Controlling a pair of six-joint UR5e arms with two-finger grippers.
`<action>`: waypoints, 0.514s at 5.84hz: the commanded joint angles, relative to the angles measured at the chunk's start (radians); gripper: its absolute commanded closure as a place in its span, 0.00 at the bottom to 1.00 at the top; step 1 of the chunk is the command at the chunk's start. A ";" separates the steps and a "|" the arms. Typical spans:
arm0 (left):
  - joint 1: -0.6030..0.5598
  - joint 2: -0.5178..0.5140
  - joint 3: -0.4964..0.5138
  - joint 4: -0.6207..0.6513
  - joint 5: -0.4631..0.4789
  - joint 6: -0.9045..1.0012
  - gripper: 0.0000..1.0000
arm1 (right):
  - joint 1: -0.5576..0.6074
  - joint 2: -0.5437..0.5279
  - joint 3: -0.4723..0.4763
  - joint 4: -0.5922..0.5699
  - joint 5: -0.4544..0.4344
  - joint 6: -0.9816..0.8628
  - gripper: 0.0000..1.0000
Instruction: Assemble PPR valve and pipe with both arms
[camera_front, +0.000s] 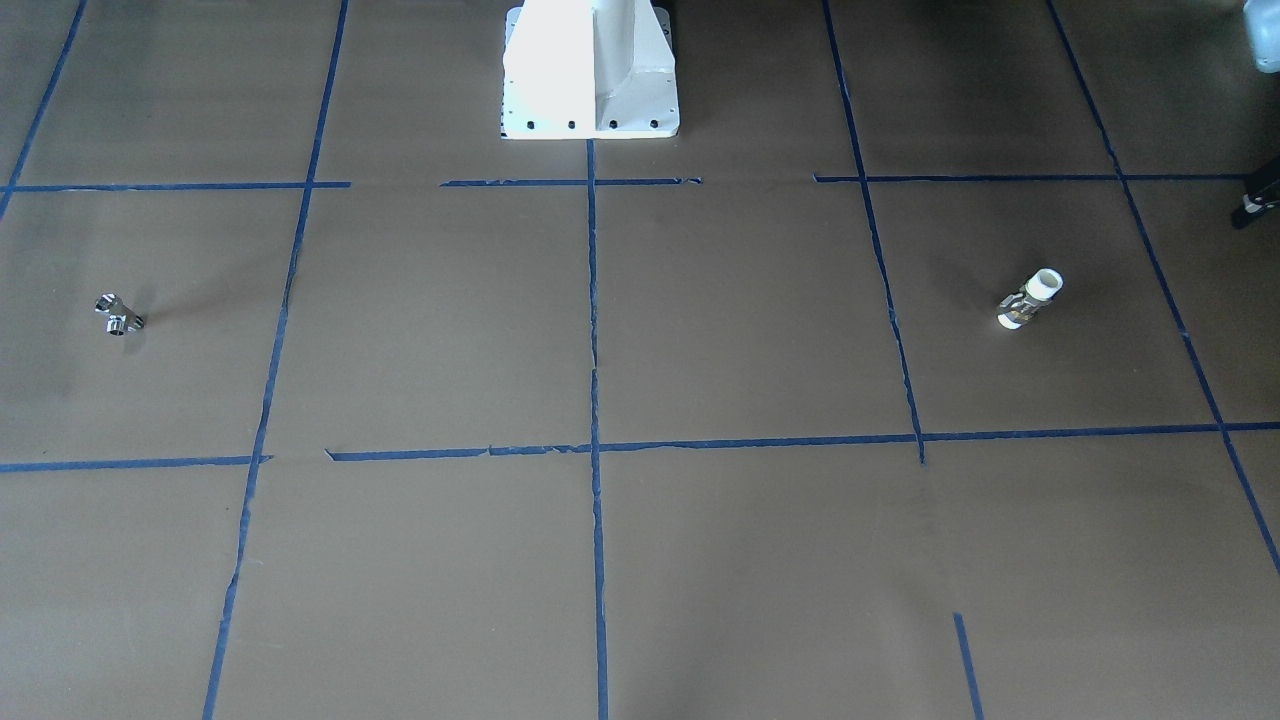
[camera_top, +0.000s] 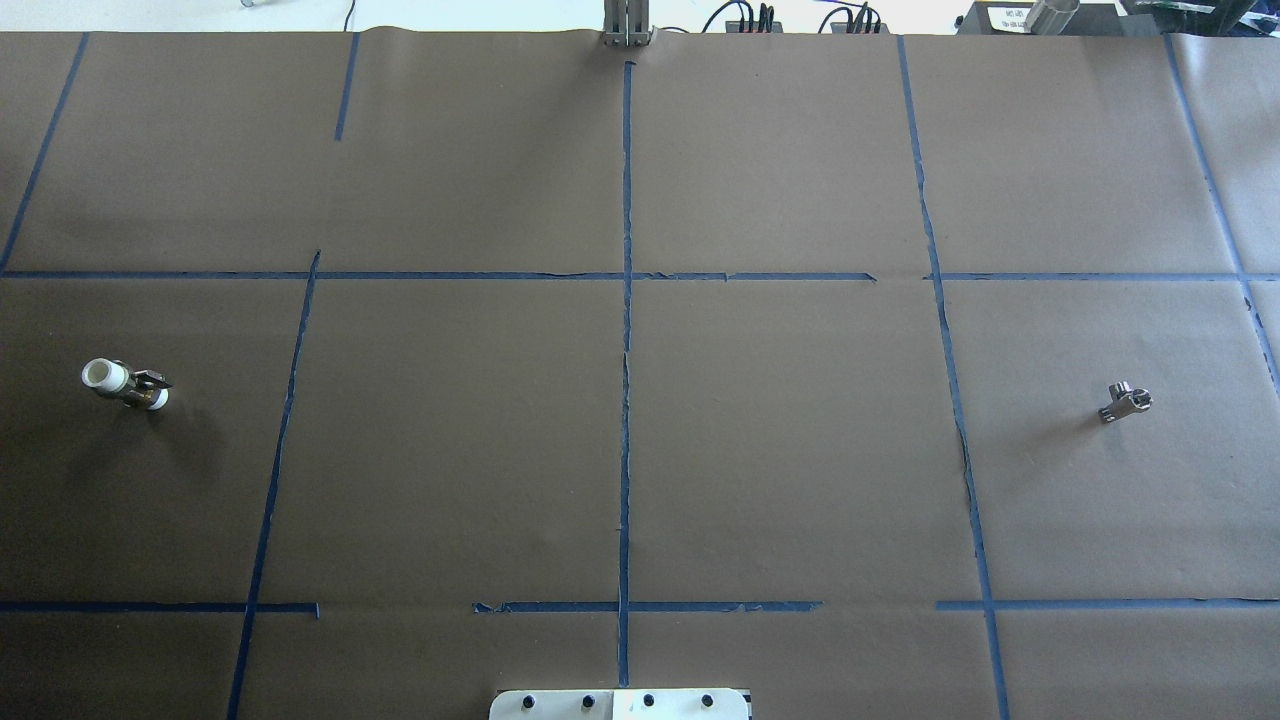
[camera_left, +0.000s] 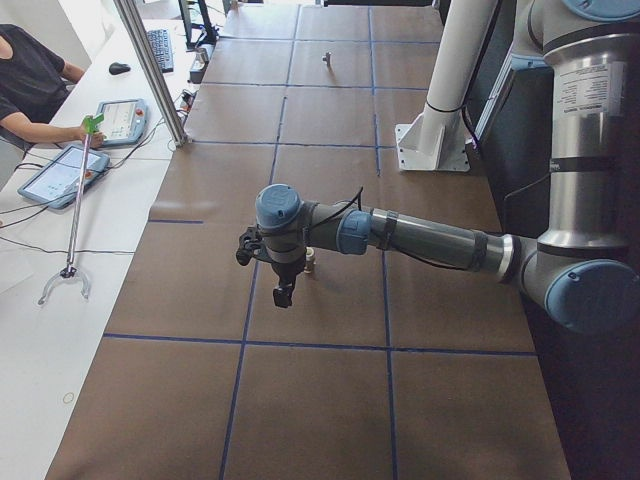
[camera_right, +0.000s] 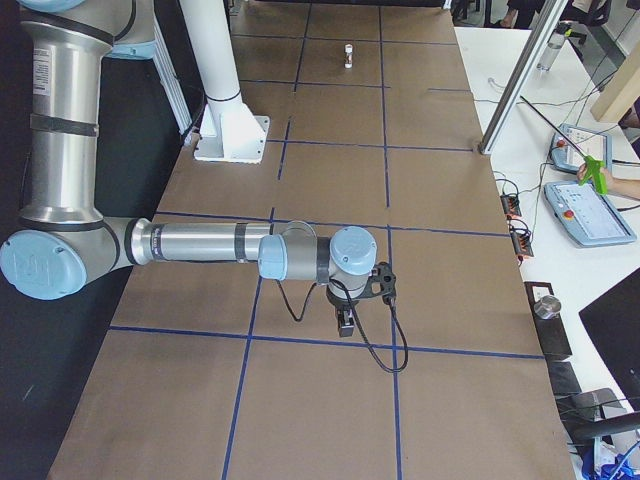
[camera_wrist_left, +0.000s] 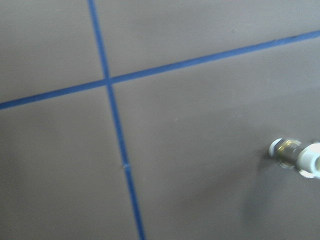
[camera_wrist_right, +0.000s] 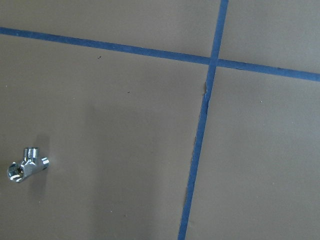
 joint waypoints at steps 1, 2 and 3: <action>0.120 -0.002 -0.004 -0.139 0.000 -0.231 0.00 | -0.021 0.000 0.000 0.009 -0.002 0.001 0.00; 0.201 -0.041 -0.004 -0.161 0.003 -0.429 0.00 | -0.023 -0.008 -0.006 0.081 -0.005 0.004 0.00; 0.250 -0.056 -0.004 -0.161 0.008 -0.580 0.00 | -0.023 -0.025 -0.008 0.096 -0.005 -0.001 0.00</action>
